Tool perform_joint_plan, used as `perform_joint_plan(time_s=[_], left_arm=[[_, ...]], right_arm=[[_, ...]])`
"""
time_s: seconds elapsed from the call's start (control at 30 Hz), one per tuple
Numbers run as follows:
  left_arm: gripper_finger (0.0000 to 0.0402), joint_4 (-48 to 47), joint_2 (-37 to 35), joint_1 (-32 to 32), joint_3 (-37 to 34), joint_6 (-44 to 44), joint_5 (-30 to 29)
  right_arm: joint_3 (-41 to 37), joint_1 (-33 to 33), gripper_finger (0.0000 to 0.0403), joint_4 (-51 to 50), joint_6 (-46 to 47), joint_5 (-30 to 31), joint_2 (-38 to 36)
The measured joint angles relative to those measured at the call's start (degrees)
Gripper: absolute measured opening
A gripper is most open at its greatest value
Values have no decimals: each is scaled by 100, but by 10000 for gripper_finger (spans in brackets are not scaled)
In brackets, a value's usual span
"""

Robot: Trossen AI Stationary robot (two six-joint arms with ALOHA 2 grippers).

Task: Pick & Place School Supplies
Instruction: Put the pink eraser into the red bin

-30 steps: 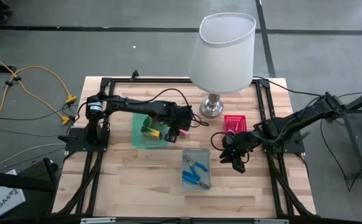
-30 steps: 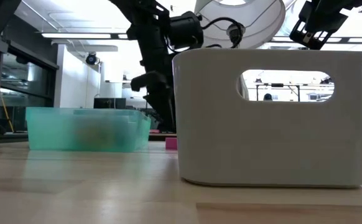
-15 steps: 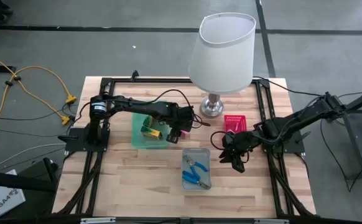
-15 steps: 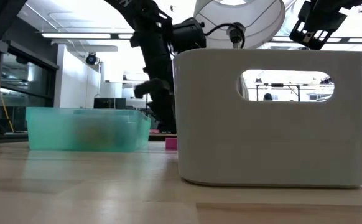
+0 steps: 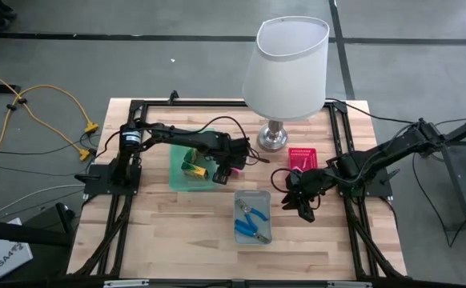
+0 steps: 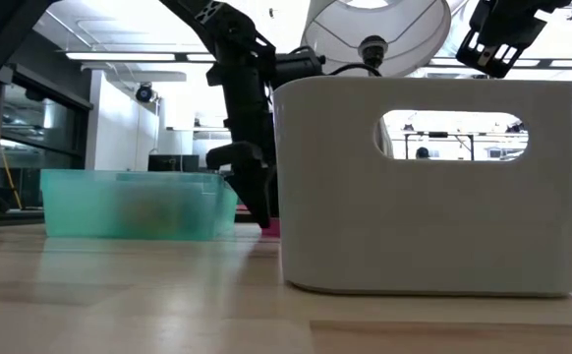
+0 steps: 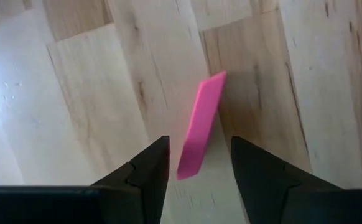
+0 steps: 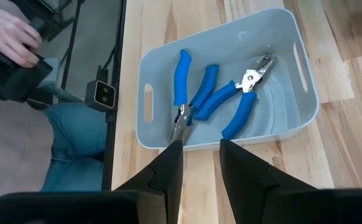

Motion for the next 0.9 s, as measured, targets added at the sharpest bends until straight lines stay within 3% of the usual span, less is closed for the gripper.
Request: perform_joint_plan(time_s=[0.23,0.63,0.9], left_arm=[[127,-2,0,0,0,-1,-45],[26,0,-2,-11,0,24,-122],[20,15,-7,-22,2,201,-420]], right_arm=[[1,0,97,1,0,-2,0],[2,0,97,17,0,-24,0],[0,0,97,17,0,-24,0]])
